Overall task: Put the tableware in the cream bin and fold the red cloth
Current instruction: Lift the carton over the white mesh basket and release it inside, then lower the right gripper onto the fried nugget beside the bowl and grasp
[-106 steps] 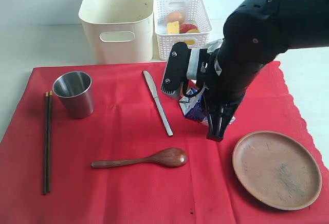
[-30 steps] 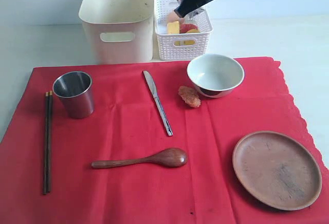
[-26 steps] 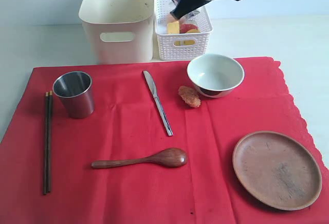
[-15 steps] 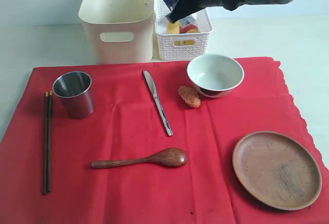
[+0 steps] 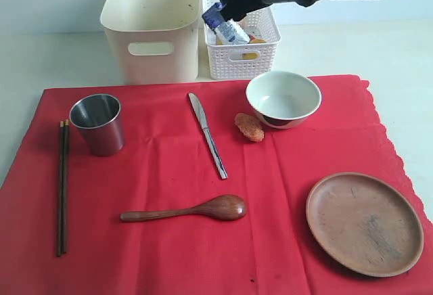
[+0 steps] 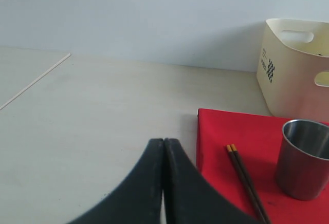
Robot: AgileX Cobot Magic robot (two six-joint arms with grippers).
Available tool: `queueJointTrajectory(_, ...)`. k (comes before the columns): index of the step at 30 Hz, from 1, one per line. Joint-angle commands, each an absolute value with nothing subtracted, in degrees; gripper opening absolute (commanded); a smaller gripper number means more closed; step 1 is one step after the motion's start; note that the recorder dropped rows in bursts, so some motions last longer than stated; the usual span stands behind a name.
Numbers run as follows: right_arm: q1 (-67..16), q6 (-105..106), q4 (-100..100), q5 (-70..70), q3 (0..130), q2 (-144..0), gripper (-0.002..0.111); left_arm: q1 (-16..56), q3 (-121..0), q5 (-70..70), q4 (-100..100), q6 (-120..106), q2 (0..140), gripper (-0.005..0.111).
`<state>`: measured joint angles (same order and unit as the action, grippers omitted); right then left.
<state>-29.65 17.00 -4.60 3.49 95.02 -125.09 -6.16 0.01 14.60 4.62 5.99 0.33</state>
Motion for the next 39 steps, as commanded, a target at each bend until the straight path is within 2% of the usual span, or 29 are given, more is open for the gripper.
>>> queueJointTrajectory(1,-29.5,16.7,-5.1,7.4,95.3,-120.9,0.075,-5.7,0.0,14.5,4.2,6.0,0.2,0.001)
queueJointTrajectory(13,-29.7,18.2,-4.9,29.1,95.3,-110.6,0.075,-5.7,0.0,14.5,4.2,6.0,0.2,0.001)
queueJointTrajectory(24,-32.7,52.1,17.8,56.9,95.3,-112.4,0.075,-5.7,0.0,14.5,4.2,6.0,0.2,0.001)
queueJointTrajectory(39,-44.4,42.0,-5.2,58.6,95.3,-123.2,0.075,-5.7,0.0,14.5,4.2,6.0,0.2,0.001)
